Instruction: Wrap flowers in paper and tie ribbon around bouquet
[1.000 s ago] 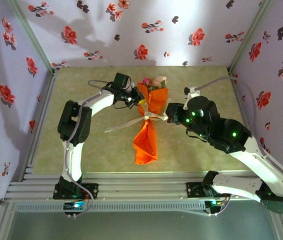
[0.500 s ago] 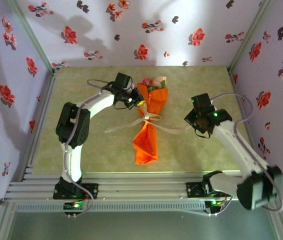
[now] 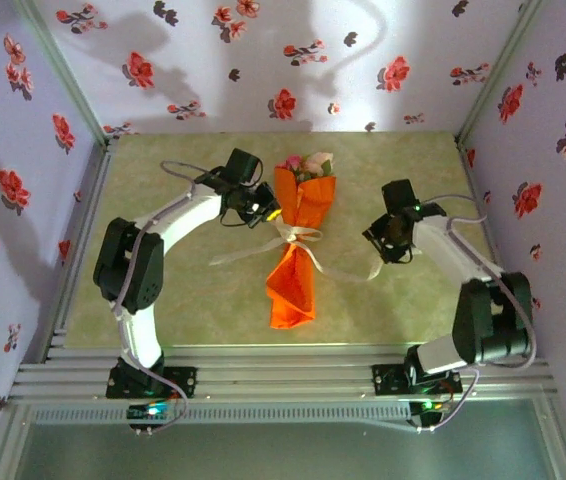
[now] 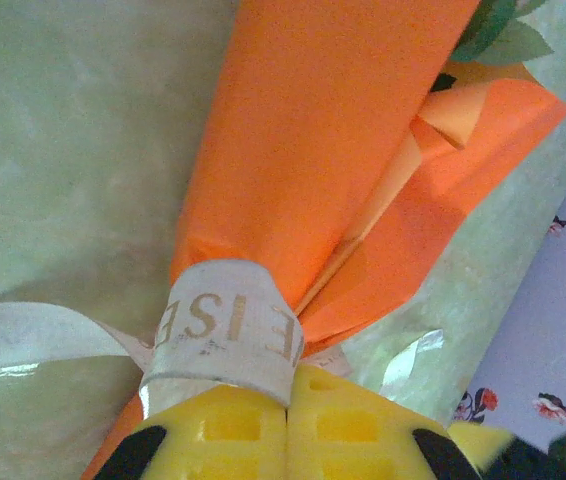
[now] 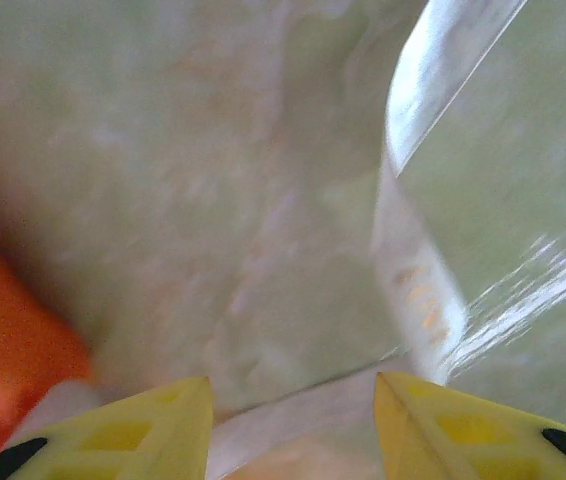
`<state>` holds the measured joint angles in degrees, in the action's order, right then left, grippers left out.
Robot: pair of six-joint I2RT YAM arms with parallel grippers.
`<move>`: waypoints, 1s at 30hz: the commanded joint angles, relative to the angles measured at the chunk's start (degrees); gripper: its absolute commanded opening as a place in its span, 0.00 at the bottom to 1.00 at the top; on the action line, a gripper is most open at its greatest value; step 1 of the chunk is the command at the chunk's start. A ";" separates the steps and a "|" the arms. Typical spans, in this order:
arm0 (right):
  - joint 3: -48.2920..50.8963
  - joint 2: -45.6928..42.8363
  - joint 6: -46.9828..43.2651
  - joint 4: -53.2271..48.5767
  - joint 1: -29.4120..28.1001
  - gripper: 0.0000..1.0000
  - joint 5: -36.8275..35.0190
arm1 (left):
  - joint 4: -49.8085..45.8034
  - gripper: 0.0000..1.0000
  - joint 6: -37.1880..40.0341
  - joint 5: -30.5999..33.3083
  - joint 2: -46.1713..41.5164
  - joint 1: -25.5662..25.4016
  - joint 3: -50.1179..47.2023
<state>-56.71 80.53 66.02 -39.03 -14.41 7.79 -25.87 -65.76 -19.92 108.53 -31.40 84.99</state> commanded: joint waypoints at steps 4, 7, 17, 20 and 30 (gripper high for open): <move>11.19 -4.65 28.52 21.81 -11.80 0.47 8.07 | -3.83 0.00 -2.08 3.08 -3.07 -0.24 -1.15; 7.53 -0.85 31.69 24.58 -12.13 0.48 8.73 | -5.51 0.00 -2.56 3.86 -3.67 -0.24 -1.11; -0.82 10.09 41.11 31.03 -13.49 0.33 9.93 | -10.06 0.34 -5.76 5.35 -4.97 -0.20 -0.78; -2.56 12.58 41.55 31.29 -14.05 0.32 10.12 | -12.73 0.44 -7.53 6.23 -6.32 -0.16 -0.55; -3.39 15.48 41.60 30.74 -14.24 0.31 9.52 | -14.75 0.62 -15.60 3.18 -8.07 -2.90 -1.71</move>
<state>-58.59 95.07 106.59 -7.88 -28.18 17.39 -39.44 -77.30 -15.00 100.53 -32.82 84.36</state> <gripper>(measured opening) 0.314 0.617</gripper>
